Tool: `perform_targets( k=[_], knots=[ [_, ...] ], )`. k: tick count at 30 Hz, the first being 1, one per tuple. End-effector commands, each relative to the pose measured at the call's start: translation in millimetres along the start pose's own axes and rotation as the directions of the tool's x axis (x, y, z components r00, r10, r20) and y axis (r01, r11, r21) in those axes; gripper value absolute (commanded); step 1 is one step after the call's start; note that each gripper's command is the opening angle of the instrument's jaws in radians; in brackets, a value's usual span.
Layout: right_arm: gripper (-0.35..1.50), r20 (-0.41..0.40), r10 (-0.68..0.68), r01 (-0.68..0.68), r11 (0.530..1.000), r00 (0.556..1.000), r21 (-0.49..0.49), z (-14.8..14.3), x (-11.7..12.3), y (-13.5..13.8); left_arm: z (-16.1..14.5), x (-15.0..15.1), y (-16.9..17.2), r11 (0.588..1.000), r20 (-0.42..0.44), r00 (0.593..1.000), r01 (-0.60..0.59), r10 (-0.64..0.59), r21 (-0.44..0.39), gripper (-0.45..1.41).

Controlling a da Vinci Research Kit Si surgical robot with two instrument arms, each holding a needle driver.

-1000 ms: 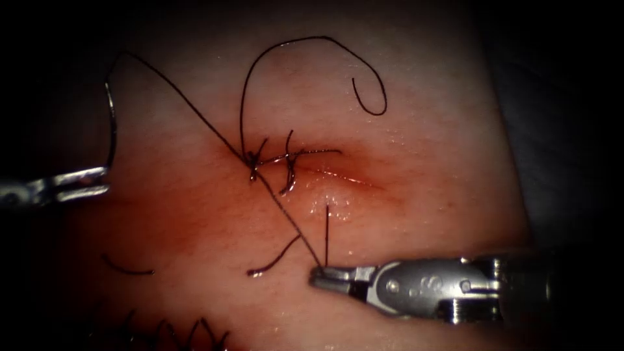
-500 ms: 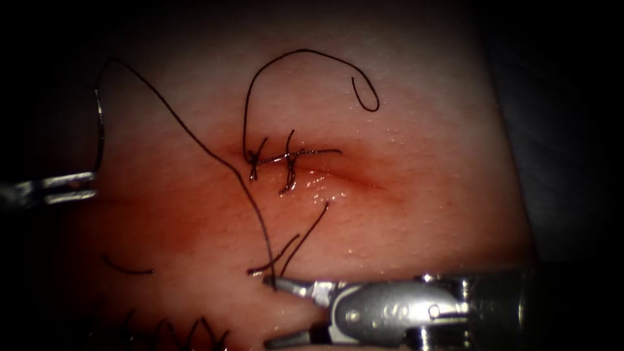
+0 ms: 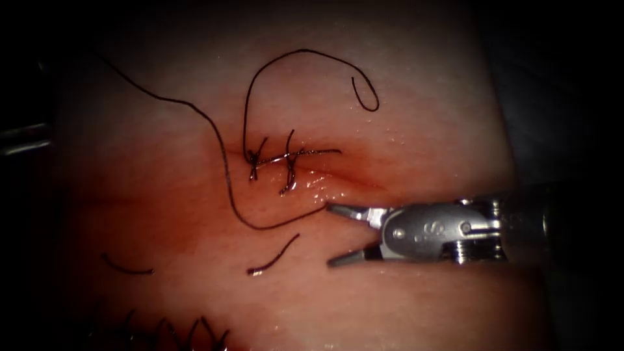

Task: Wound Closure
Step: Use the right hand to pull the suture through the skin until a short tail remains.

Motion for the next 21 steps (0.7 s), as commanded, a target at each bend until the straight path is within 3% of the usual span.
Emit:
perform_targets(
  k=[1,2,4,5,6,12,21],
  knots=[
    [1.42,0.015,-0.004,0.004,1.0,1.0,-0.003,2.2,-1.5,0.4,1.1,0.0,0.4,1.0,0.0,1.0,-0.001,0.001,0.002,-0.45],
    [1.35,0.03,-0.007,0.007,1.0,1.0,0.004,3.0,-2.0,0.7,1.2,0.0,0.4,1.0,0.003,1.0,0.0,0.0,0.005,-0.45],
    [0.91,0.046,-0.02,0.019,0.999,0.999,0.028,3.6,-2.8,1.1,1.4,-0.2,0.4,1.0,0.004,1.0,0.0,0.0,0.005,-0.45],
    [0.02,0.054,-0.018,0.016,0.999,0.998,0.042,3.6,-3.3,1.4,1.5,-0.5,0.2,1.0,0.003,1.0,0.0,0.0,0.004,-0.45],
    [-0.35,0.059,-0.014,0.011,0.999,0.998,0.046,3.6,-3.4,1.5,1.6,-0.6,0.1,1.0,0.004,1.0,0.0,0.0,0.004,-0.45],
    [-0.35,0.12,0.024,-0.038,0.993,0.992,0.11,2.1,-3.2,0.5,3.0,-1.9,-0.4,1.0,0.005,1.0,0.0,0.0,0.005,-0.45],
    [-0.35,0.111,0.024,-0.045,0.981,0.994,0.19,-1.5,1.2,-6.2,4.9,-3.2,-0.3,1.0,0.02,1.0,-0.013,0.013,-0.005,-0.45]
  ],
)
